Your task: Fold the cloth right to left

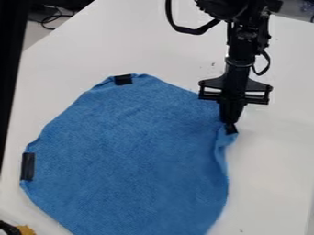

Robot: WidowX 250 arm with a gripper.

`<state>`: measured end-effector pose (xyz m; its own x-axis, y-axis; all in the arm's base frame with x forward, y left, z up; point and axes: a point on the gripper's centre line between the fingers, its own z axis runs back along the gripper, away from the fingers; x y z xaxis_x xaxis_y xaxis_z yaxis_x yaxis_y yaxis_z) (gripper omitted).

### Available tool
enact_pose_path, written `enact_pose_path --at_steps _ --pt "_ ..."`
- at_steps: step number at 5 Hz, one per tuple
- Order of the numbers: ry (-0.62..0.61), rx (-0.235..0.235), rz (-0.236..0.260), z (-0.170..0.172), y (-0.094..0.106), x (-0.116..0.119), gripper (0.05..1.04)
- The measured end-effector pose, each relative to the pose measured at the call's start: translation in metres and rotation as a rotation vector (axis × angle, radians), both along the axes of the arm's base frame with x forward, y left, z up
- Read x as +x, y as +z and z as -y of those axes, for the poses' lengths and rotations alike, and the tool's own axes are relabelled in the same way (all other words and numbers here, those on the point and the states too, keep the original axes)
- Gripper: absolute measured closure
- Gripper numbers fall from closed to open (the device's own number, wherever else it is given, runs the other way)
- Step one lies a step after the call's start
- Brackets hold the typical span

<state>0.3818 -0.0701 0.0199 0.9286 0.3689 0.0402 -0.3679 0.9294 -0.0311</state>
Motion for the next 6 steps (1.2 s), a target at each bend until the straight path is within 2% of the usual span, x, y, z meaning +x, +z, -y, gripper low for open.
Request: enact_pose_path --at_steps 1,2,3,4,5,6 --pt "0.068 0.039 0.084 -0.013 0.051 -0.010 1.015" --pt "0.132 0.055 0.134 -0.034 0.075 -0.031 1.015" --pt "0.196 0.044 0.175 -0.052 0.075 -0.066 1.015" --pt "0.269 0.023 0.199 -0.072 0.065 -0.099 1.015" --pt "0.344 0.024 0.229 -0.088 0.058 -0.131 1.015" --pt "0.384 0.031 0.249 -0.105 0.053 -0.151 1.015"
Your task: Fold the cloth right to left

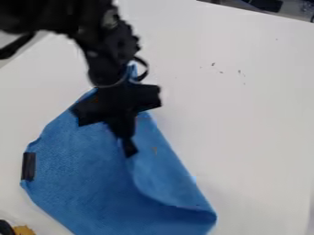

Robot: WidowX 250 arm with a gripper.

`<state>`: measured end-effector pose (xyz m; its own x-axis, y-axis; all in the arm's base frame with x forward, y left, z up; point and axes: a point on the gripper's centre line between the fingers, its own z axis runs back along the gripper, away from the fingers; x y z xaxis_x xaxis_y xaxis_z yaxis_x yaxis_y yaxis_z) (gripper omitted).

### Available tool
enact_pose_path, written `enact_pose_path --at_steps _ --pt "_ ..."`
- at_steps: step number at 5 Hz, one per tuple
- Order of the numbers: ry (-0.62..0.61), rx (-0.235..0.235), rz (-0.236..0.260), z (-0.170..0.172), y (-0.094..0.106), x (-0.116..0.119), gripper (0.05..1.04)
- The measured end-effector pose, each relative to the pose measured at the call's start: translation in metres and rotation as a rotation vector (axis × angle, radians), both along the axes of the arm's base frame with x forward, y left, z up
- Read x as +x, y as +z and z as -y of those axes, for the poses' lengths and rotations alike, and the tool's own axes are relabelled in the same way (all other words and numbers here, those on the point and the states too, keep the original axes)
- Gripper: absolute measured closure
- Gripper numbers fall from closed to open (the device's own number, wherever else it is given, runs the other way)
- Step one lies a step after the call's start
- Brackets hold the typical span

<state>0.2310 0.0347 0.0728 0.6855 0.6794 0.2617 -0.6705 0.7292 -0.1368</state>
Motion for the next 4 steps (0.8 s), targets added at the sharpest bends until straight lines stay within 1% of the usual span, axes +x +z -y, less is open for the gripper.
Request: enact_pose_path --at_steps 1,2,3,4 --pt "0.009 0.007 0.003 -0.009 -0.004 -0.006 1.015" --pt "0.000 0.009 -0.018 -0.017 -0.015 -0.009 1.016" --pt "0.003 0.025 -0.049 -0.026 -0.020 -0.016 1.016" --pt "0.023 0.021 -0.089 -0.027 -0.029 -0.028 0.987"
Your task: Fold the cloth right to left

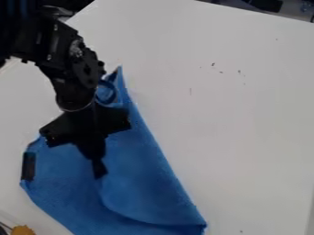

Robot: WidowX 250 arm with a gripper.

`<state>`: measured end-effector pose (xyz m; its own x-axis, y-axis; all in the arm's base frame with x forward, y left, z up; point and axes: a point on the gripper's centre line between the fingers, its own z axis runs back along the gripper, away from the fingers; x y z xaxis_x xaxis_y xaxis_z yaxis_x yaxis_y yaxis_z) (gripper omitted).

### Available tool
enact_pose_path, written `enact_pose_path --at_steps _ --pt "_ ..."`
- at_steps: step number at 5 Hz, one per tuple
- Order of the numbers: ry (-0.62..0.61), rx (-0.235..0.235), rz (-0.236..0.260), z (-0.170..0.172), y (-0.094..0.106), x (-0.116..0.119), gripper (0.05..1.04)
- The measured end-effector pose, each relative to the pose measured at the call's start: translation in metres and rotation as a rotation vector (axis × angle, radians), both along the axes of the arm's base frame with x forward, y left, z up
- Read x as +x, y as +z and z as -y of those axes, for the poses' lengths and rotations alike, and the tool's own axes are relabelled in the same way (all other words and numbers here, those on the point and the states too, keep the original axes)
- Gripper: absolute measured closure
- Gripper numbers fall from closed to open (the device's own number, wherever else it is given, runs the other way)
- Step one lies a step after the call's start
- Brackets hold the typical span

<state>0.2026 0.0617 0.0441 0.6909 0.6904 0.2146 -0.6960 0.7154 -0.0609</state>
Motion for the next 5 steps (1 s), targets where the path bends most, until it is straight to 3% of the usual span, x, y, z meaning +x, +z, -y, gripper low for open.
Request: enact_pose_path --at_steps 1,2,3,4,5 --pt "0.006 -0.005 0.004 0.002 -0.006 -0.005 0.815" --pt "-0.003 -0.007 0.009 0.003 -0.008 -0.006 0.532" --pt "-0.008 -0.013 -0.049 0.001 -0.003 -0.010 0.228" --pt "-0.029 0.001 -0.114 -0.003 0.013 -0.013 0.072" --pt "-0.157 0.014 -0.165 -0.002 0.034 0.002 0.076"
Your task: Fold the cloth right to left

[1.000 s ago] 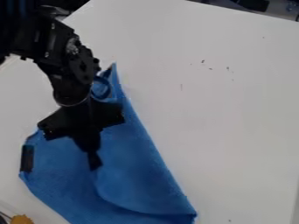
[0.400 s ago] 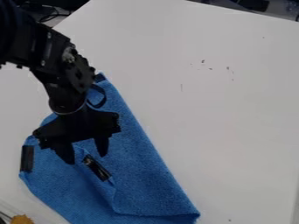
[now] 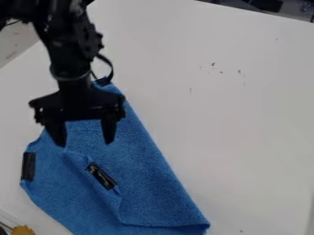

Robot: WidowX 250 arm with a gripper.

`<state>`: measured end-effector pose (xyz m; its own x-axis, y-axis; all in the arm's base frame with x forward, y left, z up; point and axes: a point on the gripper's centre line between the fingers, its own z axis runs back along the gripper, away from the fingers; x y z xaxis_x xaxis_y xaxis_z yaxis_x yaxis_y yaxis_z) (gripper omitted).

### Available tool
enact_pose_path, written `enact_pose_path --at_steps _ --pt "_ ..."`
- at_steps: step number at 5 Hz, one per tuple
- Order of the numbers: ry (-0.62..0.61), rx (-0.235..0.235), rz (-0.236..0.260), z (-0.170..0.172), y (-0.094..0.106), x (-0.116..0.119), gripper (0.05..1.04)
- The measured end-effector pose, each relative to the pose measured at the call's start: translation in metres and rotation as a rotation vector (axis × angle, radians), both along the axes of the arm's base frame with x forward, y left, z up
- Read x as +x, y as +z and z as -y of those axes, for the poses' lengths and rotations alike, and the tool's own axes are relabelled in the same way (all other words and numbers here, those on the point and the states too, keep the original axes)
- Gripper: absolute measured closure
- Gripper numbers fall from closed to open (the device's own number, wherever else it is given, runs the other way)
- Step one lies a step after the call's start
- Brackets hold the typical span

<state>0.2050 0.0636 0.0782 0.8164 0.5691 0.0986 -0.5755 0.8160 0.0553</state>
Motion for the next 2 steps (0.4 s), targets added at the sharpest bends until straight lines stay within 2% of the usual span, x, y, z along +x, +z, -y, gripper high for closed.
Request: enact_pose_path --at_steps 1,2 --pt "-0.176 0.015 -0.058 0.006 0.012 0.024 0.083" --pt "-0.309 0.005 -0.061 0.008 0.009 0.036 0.082"
